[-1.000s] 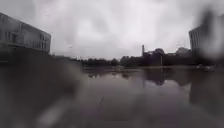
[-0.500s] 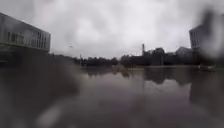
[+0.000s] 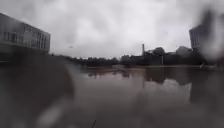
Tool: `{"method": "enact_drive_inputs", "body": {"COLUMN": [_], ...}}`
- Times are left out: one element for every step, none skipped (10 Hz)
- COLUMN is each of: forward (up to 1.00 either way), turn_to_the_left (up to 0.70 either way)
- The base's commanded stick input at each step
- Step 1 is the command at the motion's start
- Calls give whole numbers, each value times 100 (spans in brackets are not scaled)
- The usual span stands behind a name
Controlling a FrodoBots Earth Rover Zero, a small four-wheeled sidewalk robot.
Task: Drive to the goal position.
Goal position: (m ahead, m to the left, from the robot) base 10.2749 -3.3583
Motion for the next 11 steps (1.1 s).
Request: {"method": "enact_drive_inputs", "body": {"forward": [70, 70, 70, 70, 70, 70, 70, 70, 70, 70, 70], "turn_to_the_left": [0, 0, 0, 0, 0, 0, 0, 0, 0, 0, 0]}}
